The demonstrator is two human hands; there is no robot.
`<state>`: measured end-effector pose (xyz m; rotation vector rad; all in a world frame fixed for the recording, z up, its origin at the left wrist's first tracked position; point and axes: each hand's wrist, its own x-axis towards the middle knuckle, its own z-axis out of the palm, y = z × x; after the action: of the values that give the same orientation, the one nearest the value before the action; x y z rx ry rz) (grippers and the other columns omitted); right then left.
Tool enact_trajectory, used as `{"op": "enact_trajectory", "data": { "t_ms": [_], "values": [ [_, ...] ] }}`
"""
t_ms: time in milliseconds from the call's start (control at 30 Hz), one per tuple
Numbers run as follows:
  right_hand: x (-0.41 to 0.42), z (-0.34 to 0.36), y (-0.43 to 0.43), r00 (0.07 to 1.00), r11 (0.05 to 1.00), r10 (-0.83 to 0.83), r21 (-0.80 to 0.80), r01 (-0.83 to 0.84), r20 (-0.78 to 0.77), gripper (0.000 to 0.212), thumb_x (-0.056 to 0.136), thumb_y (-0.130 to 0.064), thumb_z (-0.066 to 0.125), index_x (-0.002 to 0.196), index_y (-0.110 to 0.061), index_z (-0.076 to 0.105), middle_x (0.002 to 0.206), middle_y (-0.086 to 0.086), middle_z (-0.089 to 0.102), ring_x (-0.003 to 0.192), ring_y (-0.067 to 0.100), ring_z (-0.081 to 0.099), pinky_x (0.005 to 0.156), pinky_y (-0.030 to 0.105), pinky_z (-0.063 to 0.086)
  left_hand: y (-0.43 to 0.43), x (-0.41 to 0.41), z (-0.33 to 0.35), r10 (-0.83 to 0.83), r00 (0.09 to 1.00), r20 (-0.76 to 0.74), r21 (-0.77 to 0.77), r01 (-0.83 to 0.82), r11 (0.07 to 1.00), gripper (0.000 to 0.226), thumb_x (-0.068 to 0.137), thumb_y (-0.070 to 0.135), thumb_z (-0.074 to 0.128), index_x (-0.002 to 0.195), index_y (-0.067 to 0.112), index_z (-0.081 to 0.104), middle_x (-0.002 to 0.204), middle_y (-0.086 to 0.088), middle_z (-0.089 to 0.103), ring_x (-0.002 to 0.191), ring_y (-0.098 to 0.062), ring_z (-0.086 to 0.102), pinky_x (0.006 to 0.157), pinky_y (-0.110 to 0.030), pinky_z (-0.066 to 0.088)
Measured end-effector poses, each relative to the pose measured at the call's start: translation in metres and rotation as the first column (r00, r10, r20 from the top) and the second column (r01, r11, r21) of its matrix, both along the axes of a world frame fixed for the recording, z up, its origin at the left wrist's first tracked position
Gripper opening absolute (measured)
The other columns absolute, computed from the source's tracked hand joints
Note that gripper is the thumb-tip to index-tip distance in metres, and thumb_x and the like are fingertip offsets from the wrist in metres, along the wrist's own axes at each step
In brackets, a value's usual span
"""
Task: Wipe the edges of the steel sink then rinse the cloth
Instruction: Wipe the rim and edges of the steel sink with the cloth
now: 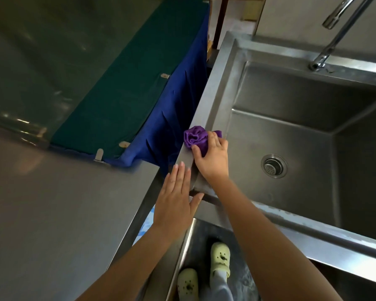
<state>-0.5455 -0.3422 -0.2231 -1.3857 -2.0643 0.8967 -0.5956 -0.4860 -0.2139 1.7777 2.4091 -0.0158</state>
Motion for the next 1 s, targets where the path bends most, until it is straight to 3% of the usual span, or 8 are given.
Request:
{"op": "enact_trajectory", "data": {
  "t_ms": [133, 233, 400, 567, 700, 800, 1000],
  "values": [
    [0.007, 0.004, -0.022, 0.999, 0.999, 0.032, -0.023, -0.031, 0.031, 0.06, 0.088, -0.038, 0.053, 0.138, -0.008, 0.036, 0.141, 0.01, 0.043, 0.132, 0.027, 0.029, 0.113, 0.036, 0.027, -0.023, 0.007, 0.009, 0.005, 0.999, -0.036, 0.012, -0.005, 1.0, 0.072, 0.093, 0.051, 0.011, 0.145, 0.004, 0.025, 0.153, -0.015, 0.022, 0.143, -0.027, 0.018, 0.116, -0.044, 0.022],
    [0.012, 0.007, -0.037, 0.993, 0.997, 0.073, -0.034, -0.071, 0.089, 0.059, 0.089, -0.038, 0.051, 0.139, -0.009, 0.035, 0.141, 0.008, 0.043, 0.13, 0.027, 0.029, 0.112, 0.038, 0.028, -0.036, 0.011, 0.008, -0.004, 0.999, -0.045, 0.023, 0.005, 1.0, 0.071, 0.093, 0.051, 0.018, 0.143, 0.003, 0.03, 0.151, -0.015, 0.029, 0.141, -0.028, 0.025, 0.113, -0.046, 0.024],
    [0.027, 0.011, -0.062, 0.979, 0.992, 0.127, -0.037, -0.122, 0.16, 0.057, 0.089, -0.037, 0.051, 0.138, -0.012, 0.037, 0.139, 0.005, 0.047, 0.129, 0.023, 0.032, 0.109, 0.035, 0.033, -0.05, 0.02, 0.009, 0.029, 0.999, -0.019, 0.056, -0.028, 0.998, 0.071, 0.092, 0.05, 0.018, 0.144, 0.003, 0.028, 0.152, -0.015, 0.026, 0.142, -0.027, 0.022, 0.115, -0.044, 0.018],
    [0.043, 0.017, -0.083, 0.97, 0.987, 0.162, -0.026, -0.16, 0.183, 0.043, 0.086, -0.035, 0.053, 0.124, -0.014, 0.048, 0.122, 0.007, 0.059, 0.12, 0.022, 0.041, 0.1, 0.037, 0.04, -0.064, 0.022, -0.001, 0.052, 0.998, 0.029, 0.066, -0.054, 0.996, 0.073, 0.09, 0.055, 0.005, 0.148, 0.011, -0.004, 0.158, -0.008, -0.004, 0.145, -0.021, -0.011, 0.117, -0.033, -0.009],
    [0.052, 0.027, -0.091, 0.951, 0.98, 0.2, -0.052, -0.193, 0.235, 0.031, 0.084, -0.038, 0.052, 0.104, -0.015, 0.056, 0.099, 0.01, 0.059, 0.101, 0.027, 0.05, 0.09, 0.039, 0.044, -0.064, 0.025, 0.001, 0.071, 0.997, 0.016, 0.094, -0.072, 0.993, 0.078, 0.088, 0.056, 0.003, 0.148, 0.006, 0.008, 0.158, -0.011, 0.005, 0.146, -0.023, -0.003, 0.119, -0.034, -0.005],
    [0.062, 0.034, -0.097, 0.927, 0.974, 0.227, -0.062, -0.218, 0.297, 0.029, 0.083, -0.039, 0.052, 0.098, -0.016, 0.059, 0.092, 0.011, 0.057, 0.091, 0.03, 0.052, 0.085, 0.037, 0.043, -0.065, 0.025, -0.003, 0.054, 0.999, 0.0, 0.055, -0.054, 0.997, 0.078, 0.089, 0.056, 0.005, 0.149, 0.006, 0.002, 0.158, -0.011, -0.002, 0.145, -0.023, -0.009, 0.12, -0.034, -0.005],
    [0.092, 0.033, -0.103, 0.895, 0.983, 0.155, 0.025, -0.182, 0.418, 0.028, 0.083, -0.035, 0.051, 0.101, -0.015, 0.056, 0.094, 0.01, 0.061, 0.096, 0.031, 0.05, 0.083, 0.038, 0.036, -0.068, 0.022, -0.007, 0.033, 0.999, -0.018, 0.07, -0.031, 0.997, 0.074, 0.095, 0.054, 0.02, 0.148, 0.007, -0.001, 0.158, -0.011, -0.004, 0.145, -0.022, -0.012, 0.12, -0.035, -0.004]
  ]
}}
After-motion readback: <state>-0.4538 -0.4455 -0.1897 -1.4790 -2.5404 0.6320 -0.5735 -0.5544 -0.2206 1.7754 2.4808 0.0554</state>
